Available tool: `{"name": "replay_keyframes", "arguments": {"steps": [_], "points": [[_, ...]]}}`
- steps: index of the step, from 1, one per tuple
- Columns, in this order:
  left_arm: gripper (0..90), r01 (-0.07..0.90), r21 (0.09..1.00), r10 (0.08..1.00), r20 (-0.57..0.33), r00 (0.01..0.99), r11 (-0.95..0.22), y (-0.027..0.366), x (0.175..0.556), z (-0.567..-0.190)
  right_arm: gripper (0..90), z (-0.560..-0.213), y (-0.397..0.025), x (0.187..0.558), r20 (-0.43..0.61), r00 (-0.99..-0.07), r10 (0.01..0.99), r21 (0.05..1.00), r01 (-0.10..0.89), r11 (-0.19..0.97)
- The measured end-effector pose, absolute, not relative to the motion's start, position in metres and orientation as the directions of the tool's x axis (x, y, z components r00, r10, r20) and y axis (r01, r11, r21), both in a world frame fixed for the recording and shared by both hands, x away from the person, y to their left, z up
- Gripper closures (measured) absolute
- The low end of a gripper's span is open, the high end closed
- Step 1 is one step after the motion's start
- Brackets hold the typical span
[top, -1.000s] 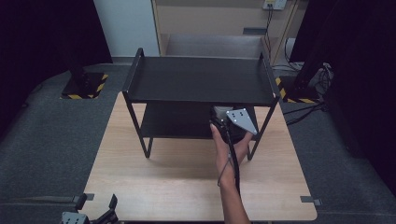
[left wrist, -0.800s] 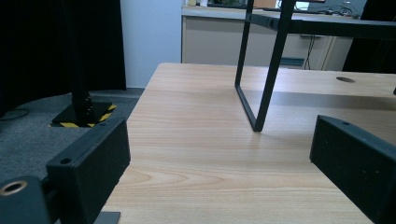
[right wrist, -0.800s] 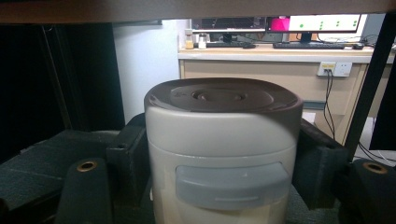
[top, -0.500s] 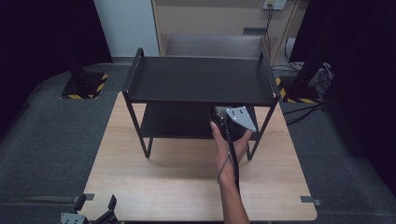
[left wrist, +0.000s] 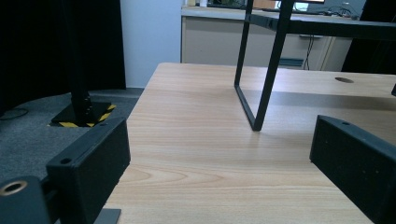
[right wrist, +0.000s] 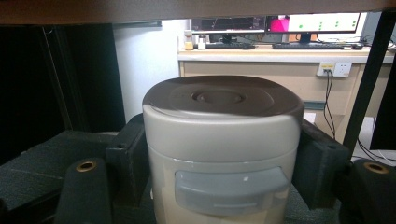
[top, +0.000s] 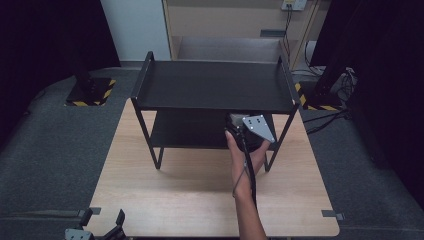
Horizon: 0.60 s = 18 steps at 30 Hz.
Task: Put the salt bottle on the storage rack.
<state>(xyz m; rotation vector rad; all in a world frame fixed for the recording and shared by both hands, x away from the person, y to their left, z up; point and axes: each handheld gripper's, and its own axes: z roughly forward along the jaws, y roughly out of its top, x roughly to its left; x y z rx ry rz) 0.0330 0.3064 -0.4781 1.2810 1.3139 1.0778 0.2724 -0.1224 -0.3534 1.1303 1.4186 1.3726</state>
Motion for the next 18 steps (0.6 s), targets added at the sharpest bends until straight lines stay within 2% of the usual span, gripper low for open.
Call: {"name": "replay_keyframes", "arguments": {"steps": [7,18], "points": [[3.6,0.138,0.989,0.998,-0.057,0.029,0.052,0.3059,0.0335,-0.4776,11.4,-0.3560,-0.1250,0.2739,0.031,-0.239,0.971,0.999,0.044,-0.021],[3.6,0.136,0.989,0.998,-0.055,0.030,0.050,0.3053,0.0325,-0.4772,3.8,-0.3594,-0.1229,0.2646,0.017,-0.227,0.974,1.000,0.005,-0.016]]}}
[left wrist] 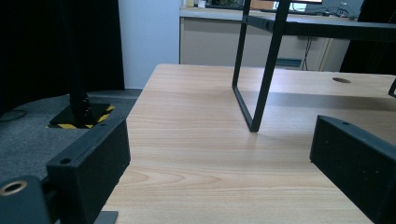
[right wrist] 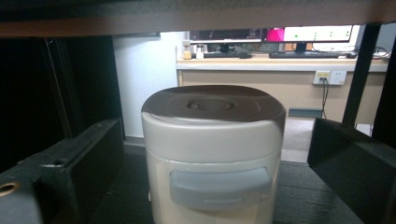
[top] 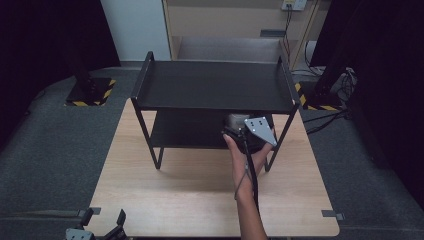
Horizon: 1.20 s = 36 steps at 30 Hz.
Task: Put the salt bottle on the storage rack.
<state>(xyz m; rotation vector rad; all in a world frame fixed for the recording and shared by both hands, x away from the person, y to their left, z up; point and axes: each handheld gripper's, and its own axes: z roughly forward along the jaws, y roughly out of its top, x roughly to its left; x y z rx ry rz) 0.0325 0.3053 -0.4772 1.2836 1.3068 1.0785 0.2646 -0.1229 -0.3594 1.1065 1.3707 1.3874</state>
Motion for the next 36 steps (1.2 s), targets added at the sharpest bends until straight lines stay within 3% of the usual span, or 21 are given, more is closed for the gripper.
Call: {"name": "replay_keyframes", "arguments": {"steps": [13,22,36], "points": [[3.6,0.140,0.989,0.998,-0.051,0.031,0.046,0.306,0.034,-0.478,1.2,-0.388,-0.135,0.205,0.008,-0.217,0.976,0.997,-0.068,-0.023],[3.5,0.143,0.989,0.998,-0.038,0.047,0.031,0.303,0.042,-0.477,0.9,-0.431,-0.168,0.155,0.065,-0.254,0.965,0.996,-0.039,-0.078],[3.3,0.140,0.990,0.998,-0.006,0.065,-0.003,0.301,0.058,-0.476,2.1,-0.488,-0.208,0.098,0.107,-0.136,0.985,0.994,0.022,-0.106]]}}
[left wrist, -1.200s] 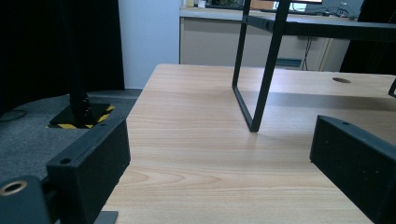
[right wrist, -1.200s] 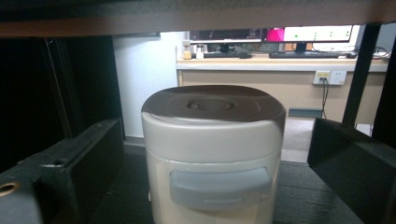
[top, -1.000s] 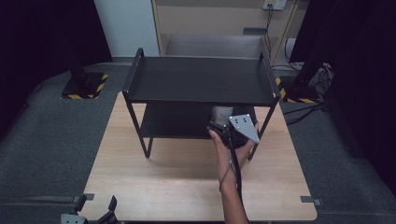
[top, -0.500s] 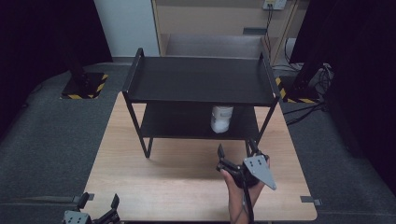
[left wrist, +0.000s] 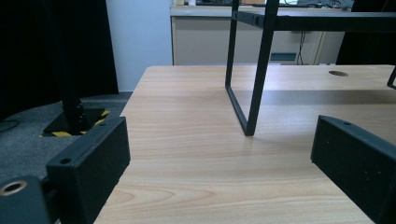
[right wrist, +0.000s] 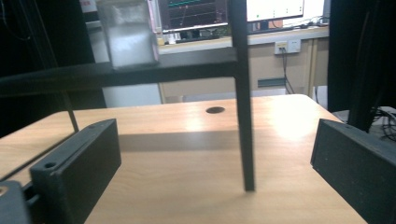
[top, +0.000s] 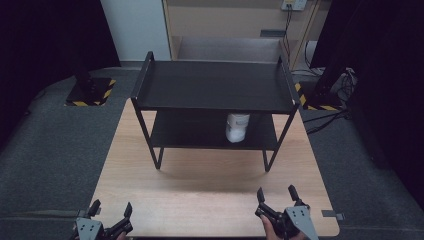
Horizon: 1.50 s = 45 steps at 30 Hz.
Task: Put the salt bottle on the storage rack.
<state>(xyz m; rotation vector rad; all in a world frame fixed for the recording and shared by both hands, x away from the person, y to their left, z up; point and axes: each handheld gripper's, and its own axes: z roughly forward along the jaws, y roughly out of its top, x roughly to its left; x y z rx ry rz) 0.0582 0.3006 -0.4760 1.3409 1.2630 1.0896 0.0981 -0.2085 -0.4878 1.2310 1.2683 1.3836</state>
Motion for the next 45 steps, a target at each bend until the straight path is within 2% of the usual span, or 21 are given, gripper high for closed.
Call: {"name": "replay_keyframes", "arguments": {"steps": [6,12,28,45], "points": [[3.3,0.141,0.990,0.998,-0.001,0.065,-0.008,0.301,0.062,-0.476,2.7,-0.496,-0.217,0.086,0.104,-0.100,0.990,0.995,0.014,-0.103],[3.5,0.143,0.989,0.998,0.012,0.061,-0.021,0.302,0.064,-0.476,3.5,-0.499,-0.228,0.085,0.053,-0.106,0.993,0.998,0.030,-0.050],[3.2,0.133,0.991,0.999,0.011,0.048,-0.017,0.304,0.073,-0.471,3.5,-0.513,-0.242,0.070,0.110,-0.048,0.993,0.994,0.031,-0.108],[3.2,0.128,0.992,1.000,-0.011,0.027,0.007,0.309,0.074,-0.475,4.2,-0.515,-0.251,0.066,0.102,-0.033,0.994,0.994,0.031,-0.101]]}}
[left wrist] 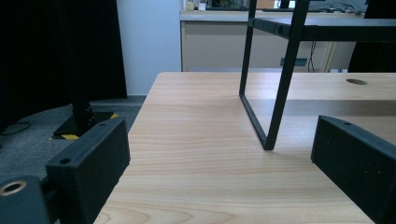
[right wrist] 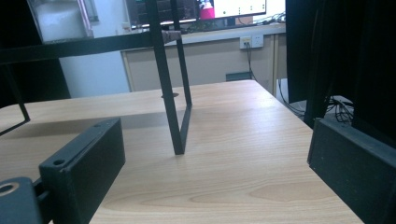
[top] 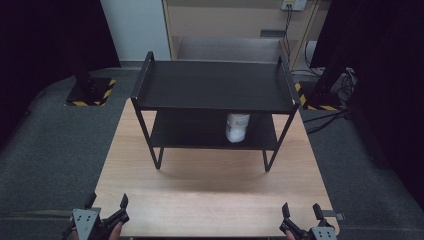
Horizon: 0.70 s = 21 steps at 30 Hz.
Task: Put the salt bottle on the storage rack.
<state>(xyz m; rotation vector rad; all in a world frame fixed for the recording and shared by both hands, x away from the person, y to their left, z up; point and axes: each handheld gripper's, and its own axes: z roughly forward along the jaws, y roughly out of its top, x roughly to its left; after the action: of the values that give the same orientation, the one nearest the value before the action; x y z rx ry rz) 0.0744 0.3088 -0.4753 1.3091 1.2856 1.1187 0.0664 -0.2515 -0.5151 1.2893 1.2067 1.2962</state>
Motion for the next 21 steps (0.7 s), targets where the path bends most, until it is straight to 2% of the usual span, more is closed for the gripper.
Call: {"name": "replay_keyframes", "arguments": {"steps": [21], "points": [[3.3,0.137,0.991,1.000,-0.011,0.004,0.011,0.312,0.074,-0.479,4.2,-0.513,-0.264,0.077,0.112,-0.045,0.993,0.993,0.042,-0.110]]}}
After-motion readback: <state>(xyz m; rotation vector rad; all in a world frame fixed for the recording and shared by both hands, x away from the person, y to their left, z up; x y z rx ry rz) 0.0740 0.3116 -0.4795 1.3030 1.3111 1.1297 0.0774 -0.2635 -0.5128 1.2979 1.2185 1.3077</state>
